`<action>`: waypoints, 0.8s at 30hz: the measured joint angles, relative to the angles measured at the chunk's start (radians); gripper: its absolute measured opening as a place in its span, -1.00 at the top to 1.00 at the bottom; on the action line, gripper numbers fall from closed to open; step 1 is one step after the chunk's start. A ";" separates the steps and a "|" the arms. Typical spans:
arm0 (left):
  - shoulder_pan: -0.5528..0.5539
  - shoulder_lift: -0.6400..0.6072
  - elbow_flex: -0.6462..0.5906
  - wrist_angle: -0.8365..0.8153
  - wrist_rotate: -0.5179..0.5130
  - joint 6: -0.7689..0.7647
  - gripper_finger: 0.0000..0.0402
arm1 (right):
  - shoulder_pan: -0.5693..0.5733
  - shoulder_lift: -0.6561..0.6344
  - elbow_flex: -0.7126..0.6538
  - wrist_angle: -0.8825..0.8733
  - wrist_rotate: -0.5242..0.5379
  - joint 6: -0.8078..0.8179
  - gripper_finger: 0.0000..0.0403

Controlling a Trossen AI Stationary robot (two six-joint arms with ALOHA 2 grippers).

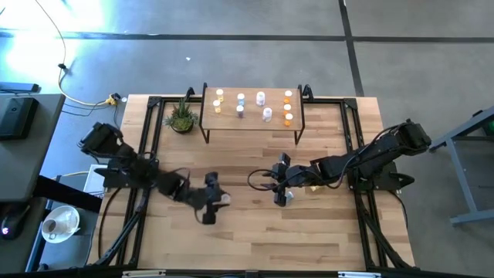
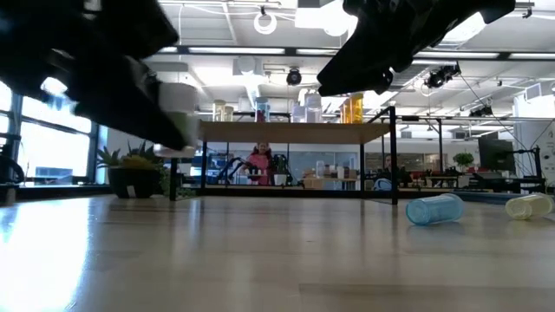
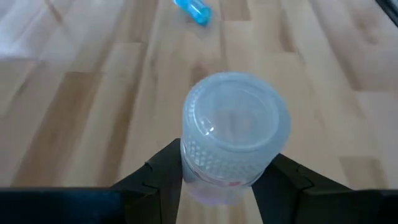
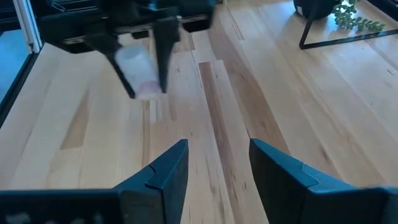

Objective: Pick and place medicine bottles onto shelf by color
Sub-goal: Put the transparent pill bottle on the shelf

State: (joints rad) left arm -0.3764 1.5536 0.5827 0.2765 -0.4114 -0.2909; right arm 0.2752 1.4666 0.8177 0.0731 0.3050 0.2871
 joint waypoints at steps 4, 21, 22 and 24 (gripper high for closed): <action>0.101 0.002 0.000 0.041 0.086 0.048 0.26 | 0.000 0.000 0.000 0.006 0.000 -0.026 0.20; 0.307 0.004 0.000 0.080 0.140 0.072 0.26 | -0.035 0.000 0.000 0.084 0.032 -0.131 0.15; 0.309 0.004 0.000 0.089 0.140 0.076 0.26 | -0.042 0.000 0.000 0.085 0.025 -0.132 0.13; 0.311 0.004 0.000 0.112 0.140 0.081 0.26 | -0.055 0.000 0.000 0.091 0.016 -0.138 0.08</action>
State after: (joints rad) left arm -0.0658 1.5574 0.5831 0.3882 -0.2714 -0.2096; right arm 0.2205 1.4666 0.8177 0.1638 0.3211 0.1495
